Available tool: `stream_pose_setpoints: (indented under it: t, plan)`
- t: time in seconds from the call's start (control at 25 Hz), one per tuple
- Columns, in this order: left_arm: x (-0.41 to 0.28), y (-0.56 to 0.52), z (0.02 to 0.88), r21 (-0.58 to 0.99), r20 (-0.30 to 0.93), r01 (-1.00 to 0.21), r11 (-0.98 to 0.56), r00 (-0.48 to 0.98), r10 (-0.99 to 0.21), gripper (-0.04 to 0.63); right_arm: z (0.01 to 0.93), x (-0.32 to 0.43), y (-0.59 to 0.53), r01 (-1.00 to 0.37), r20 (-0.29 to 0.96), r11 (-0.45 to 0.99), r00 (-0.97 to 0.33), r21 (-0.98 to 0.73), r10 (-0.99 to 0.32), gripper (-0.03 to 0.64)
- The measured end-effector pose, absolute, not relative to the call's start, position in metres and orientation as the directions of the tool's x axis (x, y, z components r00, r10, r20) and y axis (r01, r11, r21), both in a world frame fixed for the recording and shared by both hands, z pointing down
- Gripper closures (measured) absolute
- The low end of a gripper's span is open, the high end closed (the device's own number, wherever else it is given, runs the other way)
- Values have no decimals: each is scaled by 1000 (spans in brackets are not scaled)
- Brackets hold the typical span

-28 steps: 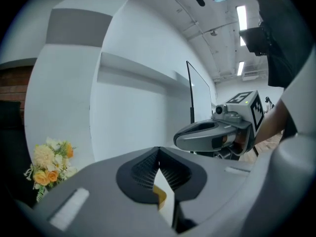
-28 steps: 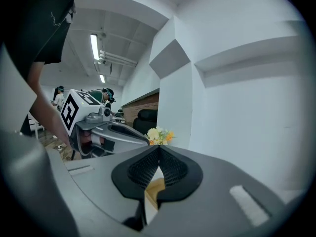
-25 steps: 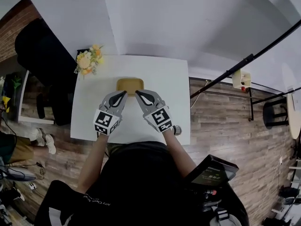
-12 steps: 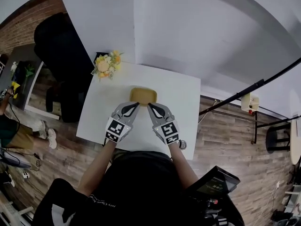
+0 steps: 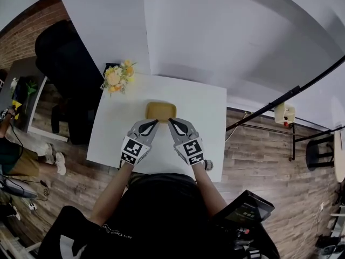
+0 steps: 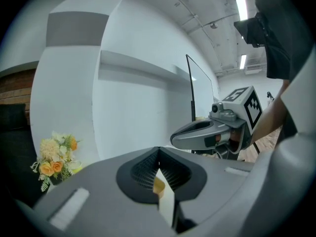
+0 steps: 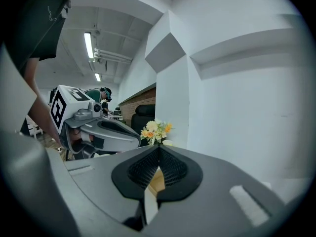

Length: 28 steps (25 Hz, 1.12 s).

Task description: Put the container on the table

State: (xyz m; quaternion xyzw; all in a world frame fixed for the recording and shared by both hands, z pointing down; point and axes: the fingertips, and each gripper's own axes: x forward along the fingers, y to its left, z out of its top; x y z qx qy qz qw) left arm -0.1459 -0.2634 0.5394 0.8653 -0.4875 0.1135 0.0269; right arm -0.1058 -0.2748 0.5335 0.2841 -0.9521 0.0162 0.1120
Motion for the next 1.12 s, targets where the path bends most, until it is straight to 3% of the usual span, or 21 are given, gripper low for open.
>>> stream_pose_setpoints:
  t: [1.12]
  plan:
    - [-139,-255,558,-22,276,-835,-550,523,-806,594,535,-109,-269,-536,233,843,-816,36,-529,604]
